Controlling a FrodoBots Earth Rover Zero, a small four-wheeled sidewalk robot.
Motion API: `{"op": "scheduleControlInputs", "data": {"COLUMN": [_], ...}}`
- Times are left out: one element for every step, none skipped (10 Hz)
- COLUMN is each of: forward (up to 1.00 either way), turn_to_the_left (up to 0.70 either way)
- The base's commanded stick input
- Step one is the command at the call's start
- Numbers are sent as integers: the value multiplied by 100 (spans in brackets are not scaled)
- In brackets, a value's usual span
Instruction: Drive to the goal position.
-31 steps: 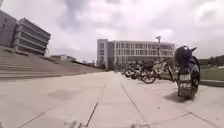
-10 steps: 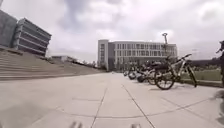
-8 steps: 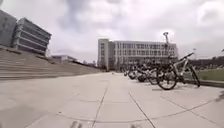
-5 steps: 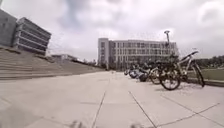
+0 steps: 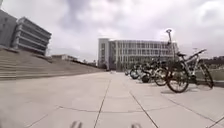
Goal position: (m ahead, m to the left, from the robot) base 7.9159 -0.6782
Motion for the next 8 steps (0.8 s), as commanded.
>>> {"op": "scheduleControlInputs", "data": {"forward": [70,70,70,70,70,70,70,70], "turn_to_the_left": [0,0,-1,-2,-2,-2,-2,-2]}}
